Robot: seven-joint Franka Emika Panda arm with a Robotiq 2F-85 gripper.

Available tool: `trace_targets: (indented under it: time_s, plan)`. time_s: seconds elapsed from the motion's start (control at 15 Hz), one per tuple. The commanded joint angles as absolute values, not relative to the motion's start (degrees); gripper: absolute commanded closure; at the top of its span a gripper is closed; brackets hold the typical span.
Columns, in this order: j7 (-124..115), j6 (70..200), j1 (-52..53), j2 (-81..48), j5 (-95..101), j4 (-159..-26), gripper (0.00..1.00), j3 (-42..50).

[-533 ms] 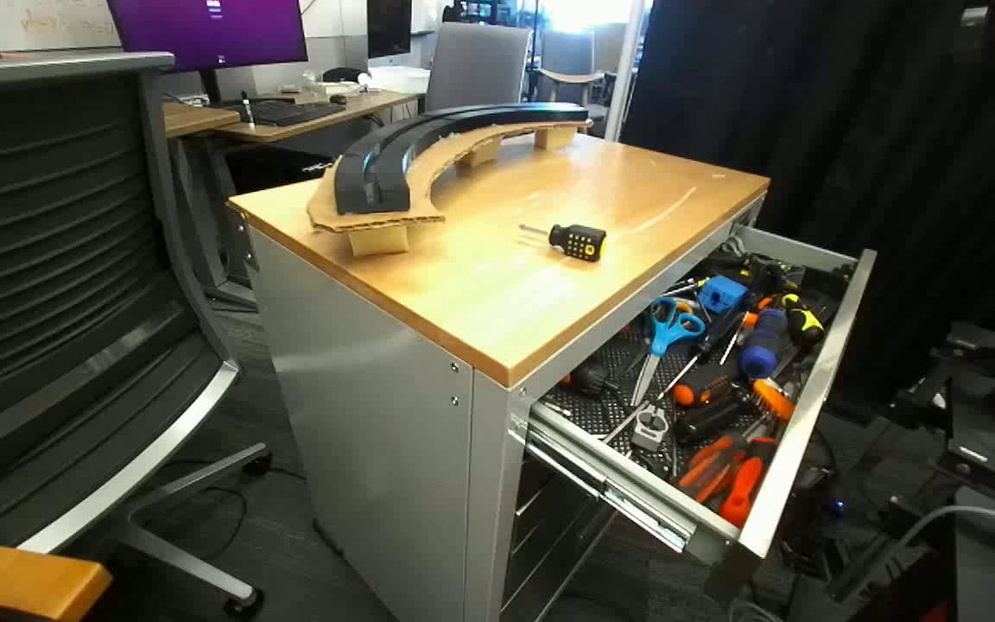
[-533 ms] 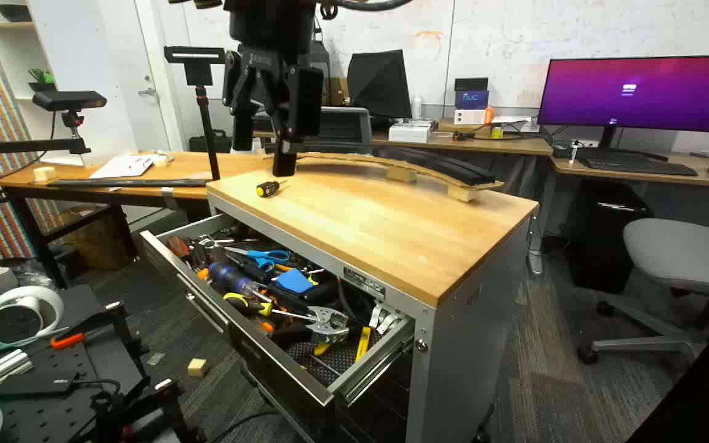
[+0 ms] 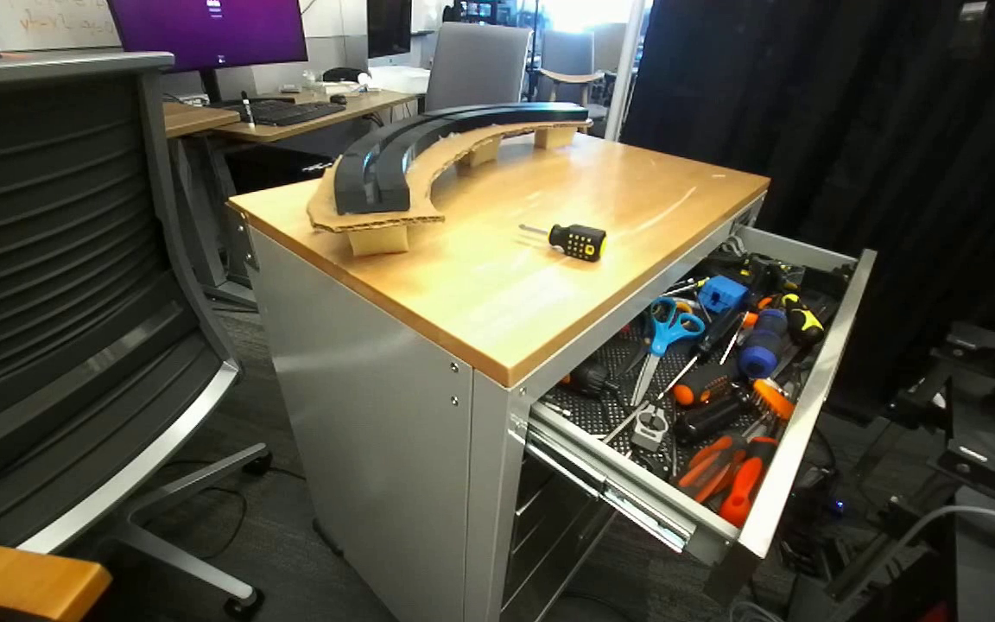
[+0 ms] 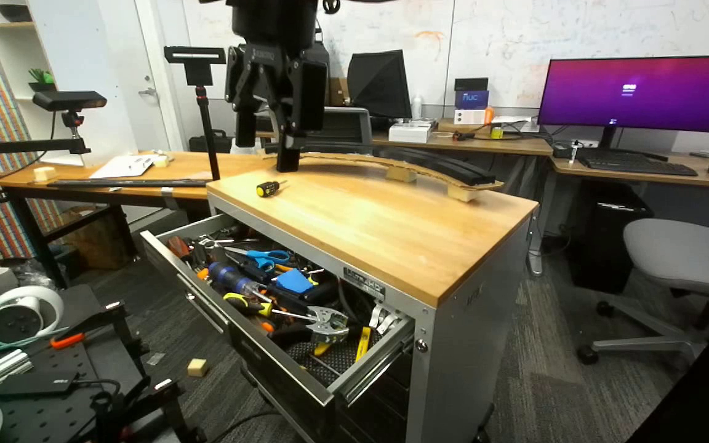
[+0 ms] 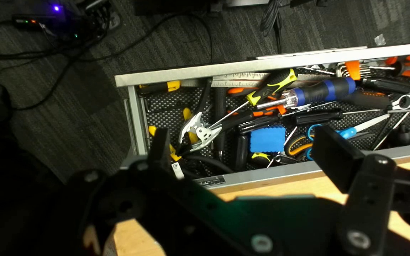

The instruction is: Put the screwdriver in the drawer and then close the drawer

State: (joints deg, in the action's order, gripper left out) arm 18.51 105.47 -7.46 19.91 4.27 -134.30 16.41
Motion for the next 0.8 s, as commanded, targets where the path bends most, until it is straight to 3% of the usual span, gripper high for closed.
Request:
trace_targets:
  time_s: [0.0, 0.73]
  plan:
    - [19.6, 105.8, -8.3, 19.3, 3.3, -134.0, 0.0, 16.1]
    - [9.6, 113.4, 1.8, -5.0, 0.9, -120.7, 0.0, 0.6]
